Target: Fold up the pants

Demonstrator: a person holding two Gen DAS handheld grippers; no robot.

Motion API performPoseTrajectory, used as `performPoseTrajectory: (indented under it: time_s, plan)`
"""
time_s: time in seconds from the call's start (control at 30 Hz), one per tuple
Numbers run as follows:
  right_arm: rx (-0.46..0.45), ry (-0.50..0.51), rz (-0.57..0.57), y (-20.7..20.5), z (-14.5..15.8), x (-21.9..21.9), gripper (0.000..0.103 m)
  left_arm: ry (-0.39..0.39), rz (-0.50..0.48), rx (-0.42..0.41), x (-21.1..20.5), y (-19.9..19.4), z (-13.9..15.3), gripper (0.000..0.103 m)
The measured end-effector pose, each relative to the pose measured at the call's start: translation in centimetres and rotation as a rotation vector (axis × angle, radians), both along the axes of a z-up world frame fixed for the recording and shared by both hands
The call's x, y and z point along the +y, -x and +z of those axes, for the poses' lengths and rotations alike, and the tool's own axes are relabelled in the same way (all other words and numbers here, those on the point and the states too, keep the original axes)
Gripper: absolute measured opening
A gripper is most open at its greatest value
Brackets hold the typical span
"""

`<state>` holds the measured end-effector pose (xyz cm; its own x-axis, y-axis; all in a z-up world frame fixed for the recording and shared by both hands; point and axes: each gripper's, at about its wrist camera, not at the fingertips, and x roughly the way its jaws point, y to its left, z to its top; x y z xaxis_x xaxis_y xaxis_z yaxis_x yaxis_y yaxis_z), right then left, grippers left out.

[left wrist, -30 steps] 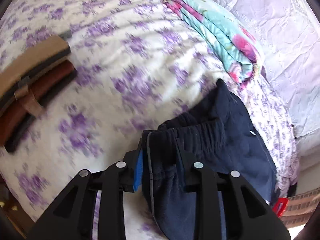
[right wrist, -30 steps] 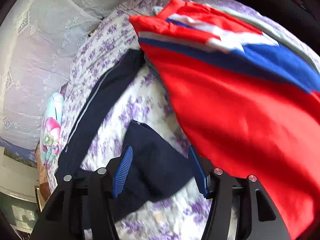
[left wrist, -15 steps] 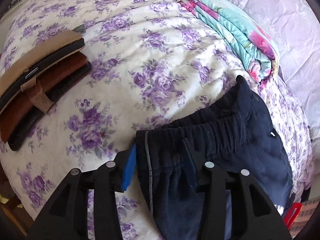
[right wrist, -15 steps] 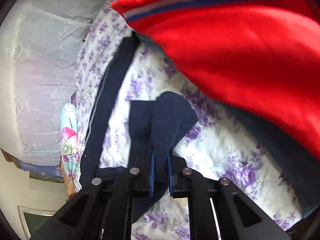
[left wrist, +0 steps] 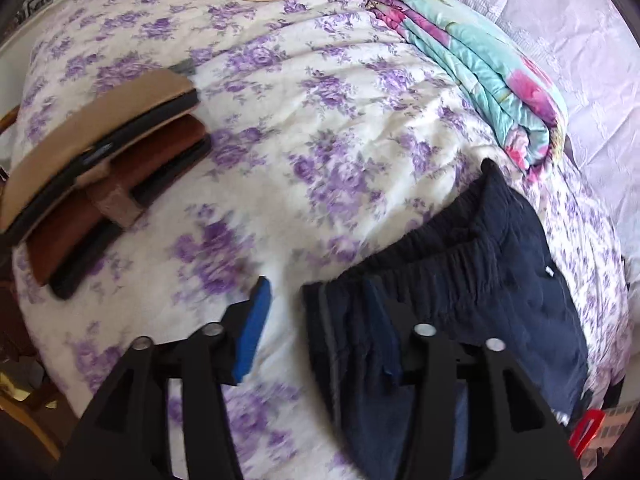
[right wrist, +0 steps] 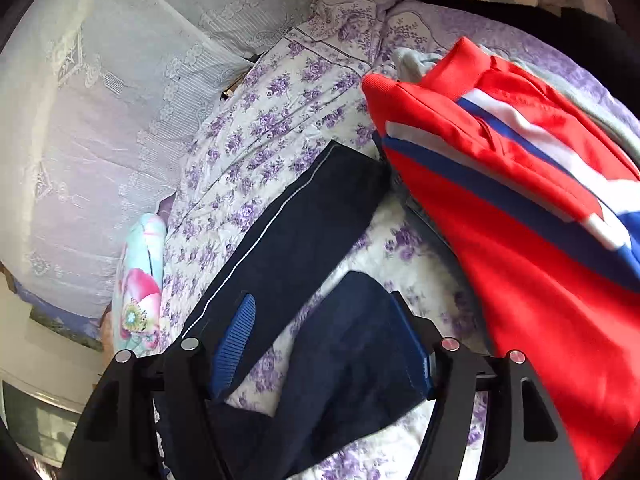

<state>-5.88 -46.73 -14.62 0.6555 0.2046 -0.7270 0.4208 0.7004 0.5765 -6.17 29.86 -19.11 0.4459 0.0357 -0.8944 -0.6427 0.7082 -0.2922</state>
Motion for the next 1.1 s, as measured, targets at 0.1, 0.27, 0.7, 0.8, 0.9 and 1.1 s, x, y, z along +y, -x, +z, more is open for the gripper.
performPoseTrajectory:
  time_s: [0.1,0.27,0.7,0.8,0.9,1.1]
  plan:
    - [0.096,-0.107,-0.023,2.6,-4.7,-0.1,0.068,0.054,0.005,0.012,0.0,1.7,-0.7,0.058]
    - [0.141,-0.3,-0.085,4.4,-10.7,1.2,0.06,0.11,-0.023,0.005,-1.0,2.6,-1.2,0.058]
    - [0.064,-0.1,-0.041,9.2,-4.1,-1.6,0.01,0.165,-0.089,-0.001,-3.1,0.4,-1.5,0.063]
    - [0.201,-0.131,-0.118,12.5,-8.1,-3.1,0.011,0.175,-0.07,-0.01,-3.1,0.1,-2.1,0.072]
    - [0.208,-0.171,-0.154,14.1,-9.6,-2.5,0.011,0.134,-0.054,0.008,-3.4,-0.9,-2.1,0.075]
    - [0.139,-0.163,-0.121,13.3,-7.2,-2.4,0.011,0.164,-0.059,-0.023,-2.6,-1.8,-1.5,0.032]
